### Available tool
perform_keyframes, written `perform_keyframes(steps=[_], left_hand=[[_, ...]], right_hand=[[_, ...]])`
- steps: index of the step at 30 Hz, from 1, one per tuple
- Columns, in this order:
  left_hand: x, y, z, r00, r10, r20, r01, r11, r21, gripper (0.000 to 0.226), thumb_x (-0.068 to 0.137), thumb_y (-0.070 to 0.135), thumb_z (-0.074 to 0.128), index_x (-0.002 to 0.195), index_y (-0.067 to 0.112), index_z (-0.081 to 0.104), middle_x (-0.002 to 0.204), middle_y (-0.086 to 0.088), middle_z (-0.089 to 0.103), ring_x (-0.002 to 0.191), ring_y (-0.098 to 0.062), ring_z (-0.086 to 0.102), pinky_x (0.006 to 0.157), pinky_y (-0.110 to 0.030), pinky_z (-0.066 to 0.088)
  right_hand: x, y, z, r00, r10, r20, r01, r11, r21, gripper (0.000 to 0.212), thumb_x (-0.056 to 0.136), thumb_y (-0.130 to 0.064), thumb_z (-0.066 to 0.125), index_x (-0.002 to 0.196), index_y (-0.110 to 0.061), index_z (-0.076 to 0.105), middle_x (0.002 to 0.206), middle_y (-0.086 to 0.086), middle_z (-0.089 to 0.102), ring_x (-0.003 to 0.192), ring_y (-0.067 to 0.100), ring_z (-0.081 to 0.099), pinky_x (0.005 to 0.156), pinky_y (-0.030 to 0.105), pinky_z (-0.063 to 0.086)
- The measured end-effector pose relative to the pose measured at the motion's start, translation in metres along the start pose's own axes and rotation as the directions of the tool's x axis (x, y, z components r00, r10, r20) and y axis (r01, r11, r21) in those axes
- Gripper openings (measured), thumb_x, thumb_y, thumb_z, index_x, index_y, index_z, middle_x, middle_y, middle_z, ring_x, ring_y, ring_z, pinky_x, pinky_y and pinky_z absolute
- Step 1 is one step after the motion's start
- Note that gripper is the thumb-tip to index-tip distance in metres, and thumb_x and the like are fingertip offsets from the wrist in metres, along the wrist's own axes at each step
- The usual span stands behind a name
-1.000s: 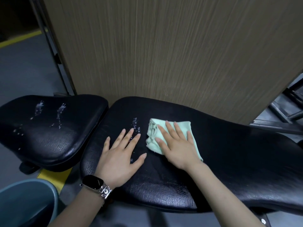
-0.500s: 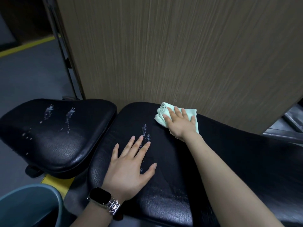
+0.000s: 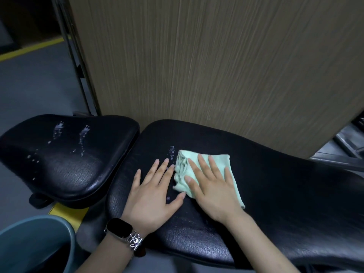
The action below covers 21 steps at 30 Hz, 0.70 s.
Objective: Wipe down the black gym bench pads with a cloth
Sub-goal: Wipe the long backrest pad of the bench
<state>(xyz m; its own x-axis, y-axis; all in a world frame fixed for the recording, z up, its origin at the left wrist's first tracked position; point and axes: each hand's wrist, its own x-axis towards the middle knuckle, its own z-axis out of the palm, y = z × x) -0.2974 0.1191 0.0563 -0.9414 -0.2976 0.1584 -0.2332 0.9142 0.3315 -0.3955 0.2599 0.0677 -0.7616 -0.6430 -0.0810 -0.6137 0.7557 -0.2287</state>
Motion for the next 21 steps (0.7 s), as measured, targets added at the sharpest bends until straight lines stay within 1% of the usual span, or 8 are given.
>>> perform_keyframes(steps=[2,5,7,8,11,15,18,21], left_hand=[[-0.004,-0.002,0.000,1.000,0.001,0.007,-0.001,1.000,0.001,0.092,0.071,0.075,0.013,0.148,0.025,0.017,0.155,0.014,0.002,0.141,-0.002,-0.010,0.111,-0.038,-0.007],[-0.015,-0.009,-0.004,1.000,0.014,0.022,-0.013,1.000,-0.003,0.099,0.069,0.084,0.021,0.147,0.024,0.024,0.154,0.015,0.008,0.141,-0.002,-0.004,0.112,-0.039,-0.004],[-0.020,-0.016,-0.007,0.999,0.020,0.044,-0.020,1.000,0.009,0.107,0.063,0.092,0.011,0.148,0.027,0.019,0.154,0.017,0.002,0.140,0.001,-0.009,0.113,-0.039,-0.006],[-0.022,-0.019,-0.009,0.998,0.025,0.055,-0.026,1.000,0.012,0.110,0.060,0.094,0.006,0.148,0.028,0.015,0.154,0.018,-0.001,0.139,0.003,-0.012,0.113,-0.038,-0.008],[-0.018,-0.024,-0.013,0.998,0.039,0.058,-0.040,0.999,0.014,0.111,0.058,0.094,0.003,0.149,0.030,0.013,0.154,0.019,-0.005,0.139,0.003,-0.014,0.114,-0.040,-0.006],[-0.010,-0.028,-0.015,0.995,0.045,0.090,-0.048,0.998,0.028,0.113,0.054,0.094,-0.002,0.148,0.033,0.003,0.153,0.019,-0.012,0.137,0.003,-0.021,0.115,-0.041,-0.009],[-0.005,-0.028,-0.016,0.994,0.035,0.100,-0.038,0.999,0.025,0.116,0.054,0.093,-0.001,0.149,0.027,0.003,0.152,0.018,-0.013,0.137,0.002,-0.020,0.115,-0.041,-0.008],[-0.005,-0.027,-0.017,0.990,0.023,0.137,-0.033,0.997,0.073,0.113,0.057,0.092,0.004,0.148,0.025,-0.006,0.153,0.017,-0.017,0.136,0.001,-0.025,0.115,-0.041,-0.011]], right_hand=[[-0.019,-0.006,0.002,1.000,0.001,0.000,-0.001,1.000,-0.002,0.068,0.079,-0.070,-0.011,0.144,-0.049,-0.010,0.156,-0.018,-0.017,0.140,0.006,-0.028,0.112,0.040,-0.018],[-0.042,-0.012,0.004,1.000,-0.009,0.005,0.009,1.000,-0.011,0.062,0.075,-0.065,-0.019,0.136,-0.055,-0.016,0.153,-0.021,-0.021,0.137,0.004,-0.032,0.109,0.037,-0.023],[-0.049,-0.015,0.005,1.000,-0.013,0.013,0.013,1.000,-0.007,0.063,0.071,-0.068,-0.026,0.133,-0.058,-0.016,0.152,-0.022,-0.022,0.137,0.004,-0.033,0.108,0.036,-0.023],[-0.050,-0.017,0.004,1.000,-0.011,0.024,0.011,1.000,-0.011,0.062,0.072,-0.068,-0.025,0.133,-0.059,-0.017,0.151,-0.023,-0.023,0.136,0.004,-0.034,0.109,0.036,-0.023],[-0.042,-0.020,0.000,0.998,-0.011,0.068,0.013,1.000,-0.022,0.056,0.083,-0.063,-0.007,0.138,-0.056,-0.013,0.152,-0.023,-0.024,0.137,0.004,-0.033,0.113,0.039,-0.020],[-0.008,-0.022,-0.002,0.997,-0.046,0.062,0.045,0.999,0.014,0.068,0.081,-0.070,-0.004,0.146,-0.049,-0.002,0.157,-0.019,-0.014,0.141,0.005,-0.025,0.115,0.043,-0.013],[0.027,-0.024,-0.003,0.997,-0.041,0.059,0.040,0.999,0.017,0.055,0.097,-0.057,0.012,0.148,-0.045,0.001,0.158,-0.015,-0.010,0.143,0.008,-0.020,0.116,0.045,-0.010],[0.060,-0.028,-0.006,0.998,-0.031,0.061,0.031,1.000,0.007,0.053,0.099,-0.051,0.017,0.149,-0.041,0.003,0.159,-0.011,-0.008,0.145,0.012,-0.016,0.115,0.047,-0.008]])
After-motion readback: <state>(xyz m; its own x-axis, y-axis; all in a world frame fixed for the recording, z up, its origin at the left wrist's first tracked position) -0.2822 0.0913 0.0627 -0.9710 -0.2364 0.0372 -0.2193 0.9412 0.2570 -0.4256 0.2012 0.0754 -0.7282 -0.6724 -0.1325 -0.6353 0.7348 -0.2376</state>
